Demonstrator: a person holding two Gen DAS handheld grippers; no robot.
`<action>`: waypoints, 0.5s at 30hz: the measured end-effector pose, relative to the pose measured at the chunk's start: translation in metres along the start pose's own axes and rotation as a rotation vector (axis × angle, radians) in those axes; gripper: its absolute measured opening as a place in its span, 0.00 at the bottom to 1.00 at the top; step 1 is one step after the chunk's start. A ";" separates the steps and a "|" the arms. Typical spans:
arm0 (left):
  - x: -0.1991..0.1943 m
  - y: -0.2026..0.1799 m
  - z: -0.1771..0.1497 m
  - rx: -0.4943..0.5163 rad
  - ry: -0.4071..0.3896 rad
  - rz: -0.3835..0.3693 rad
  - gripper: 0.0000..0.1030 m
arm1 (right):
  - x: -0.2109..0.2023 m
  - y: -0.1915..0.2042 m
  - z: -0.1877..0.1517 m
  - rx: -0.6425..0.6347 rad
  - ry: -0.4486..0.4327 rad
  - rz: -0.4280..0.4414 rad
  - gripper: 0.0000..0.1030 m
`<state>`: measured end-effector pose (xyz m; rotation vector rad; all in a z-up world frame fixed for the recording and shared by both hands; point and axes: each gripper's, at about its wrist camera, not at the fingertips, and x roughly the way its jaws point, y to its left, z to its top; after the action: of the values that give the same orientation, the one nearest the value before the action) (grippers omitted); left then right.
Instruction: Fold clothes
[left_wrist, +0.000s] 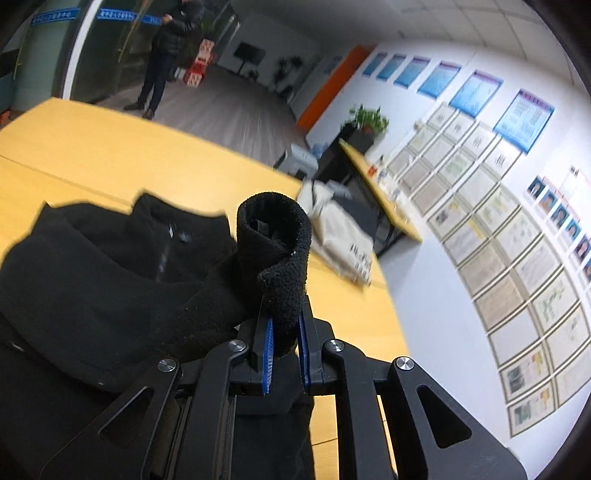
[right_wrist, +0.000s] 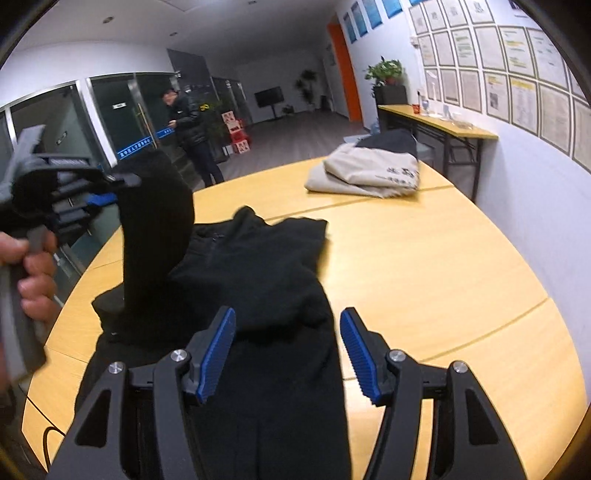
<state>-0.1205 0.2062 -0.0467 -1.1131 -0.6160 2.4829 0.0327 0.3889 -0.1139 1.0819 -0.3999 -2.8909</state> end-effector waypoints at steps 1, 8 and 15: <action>0.011 -0.002 -0.006 0.007 0.020 0.001 0.10 | 0.002 -0.001 -0.001 0.000 0.004 0.000 0.61; 0.038 0.013 -0.031 0.038 0.094 0.005 0.38 | 0.020 0.005 -0.002 0.003 0.029 0.010 0.61; -0.045 0.078 -0.025 0.035 -0.044 0.069 0.81 | 0.078 0.023 0.002 0.094 0.112 0.098 0.78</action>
<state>-0.0833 0.1250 -0.0742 -1.0876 -0.5528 2.5728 -0.0291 0.3580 -0.1569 1.1949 -0.5713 -2.7365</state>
